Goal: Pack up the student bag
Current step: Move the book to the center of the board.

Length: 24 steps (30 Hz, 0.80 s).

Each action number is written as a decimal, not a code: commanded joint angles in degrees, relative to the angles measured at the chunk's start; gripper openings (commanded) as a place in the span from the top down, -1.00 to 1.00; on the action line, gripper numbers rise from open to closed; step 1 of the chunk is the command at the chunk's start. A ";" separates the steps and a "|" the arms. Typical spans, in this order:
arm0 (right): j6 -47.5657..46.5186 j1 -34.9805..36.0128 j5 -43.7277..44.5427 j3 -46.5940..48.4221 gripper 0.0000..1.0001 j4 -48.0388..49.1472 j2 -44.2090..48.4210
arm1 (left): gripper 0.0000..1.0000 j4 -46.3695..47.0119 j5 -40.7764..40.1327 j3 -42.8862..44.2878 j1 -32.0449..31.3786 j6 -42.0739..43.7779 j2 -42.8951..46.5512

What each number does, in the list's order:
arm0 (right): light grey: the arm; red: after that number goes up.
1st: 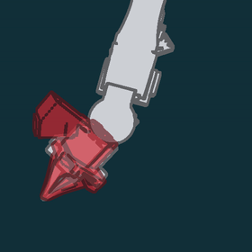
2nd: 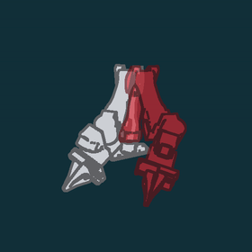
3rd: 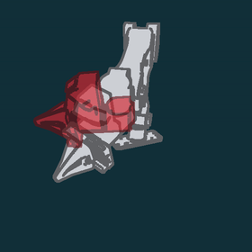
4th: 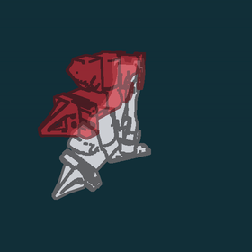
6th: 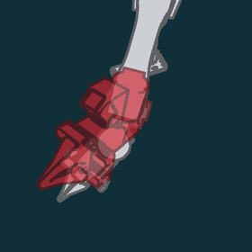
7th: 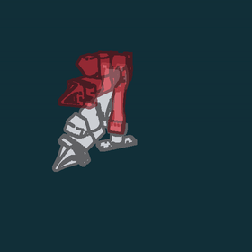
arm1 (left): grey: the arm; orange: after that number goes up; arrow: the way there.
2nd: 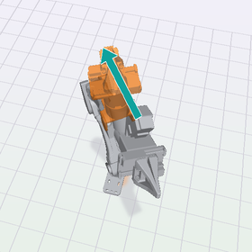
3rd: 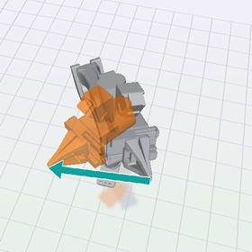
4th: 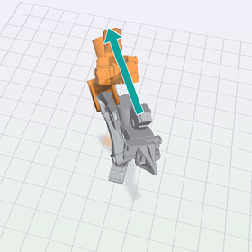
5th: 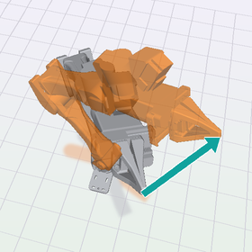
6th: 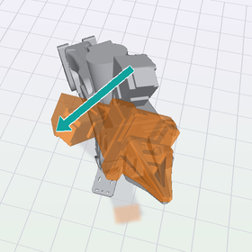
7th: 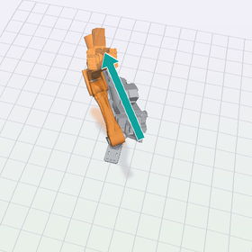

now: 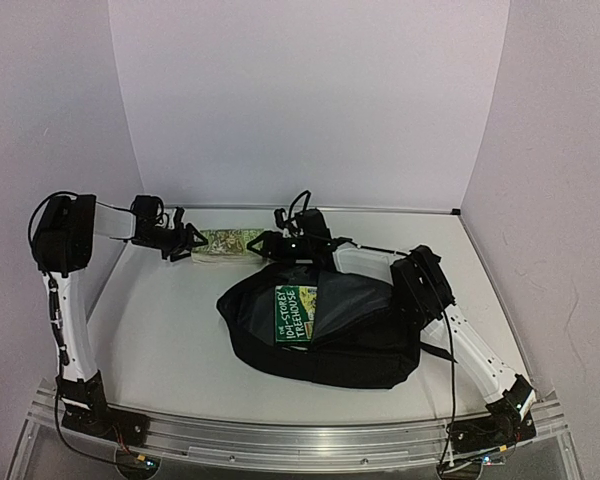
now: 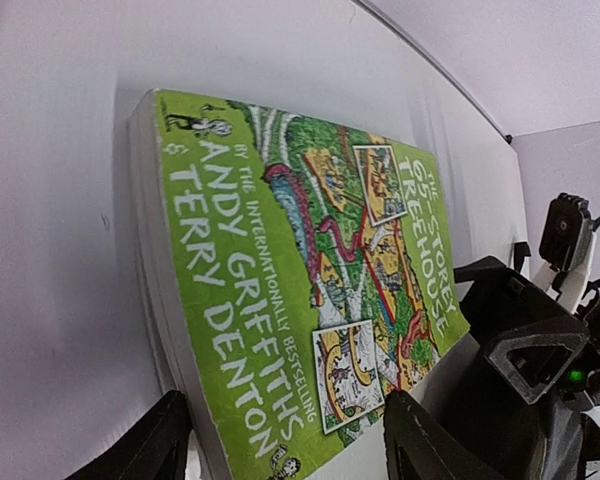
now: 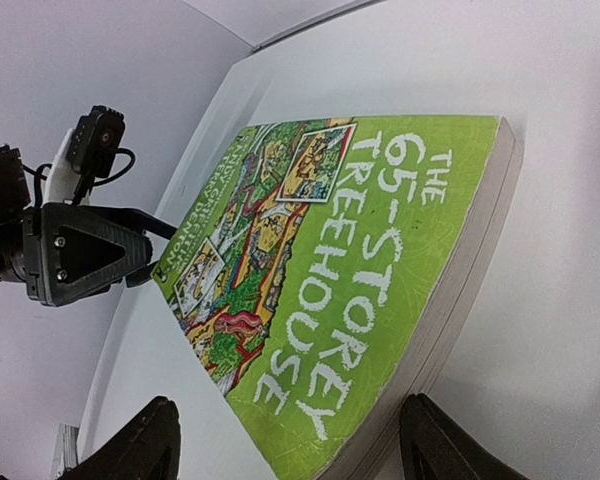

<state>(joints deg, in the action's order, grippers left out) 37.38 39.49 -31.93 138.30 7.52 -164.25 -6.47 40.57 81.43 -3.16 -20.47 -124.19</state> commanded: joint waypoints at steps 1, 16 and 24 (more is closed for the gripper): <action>-3.82 2.42 -7.40 -3.70 -0.49 0.74 5.00 | -0.31 1.98 0.70 -7.54 -3.29 -2.61 10.45; -6.83 7.48 -9.37 -12.15 -0.48 0.80 11.33 | -0.31 -5.90 -7.66 -36.52 -8.36 -11.83 38.70; -6.86 8.09 5.40 -20.15 -0.60 1.54 22.02 | -0.41 -20.61 -19.33 -34.28 -9.62 -7.99 55.59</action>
<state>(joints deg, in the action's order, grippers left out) 31.22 46.91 -33.72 120.48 7.66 -152.02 -21.03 28.60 42.81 -12.14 -31.26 -75.98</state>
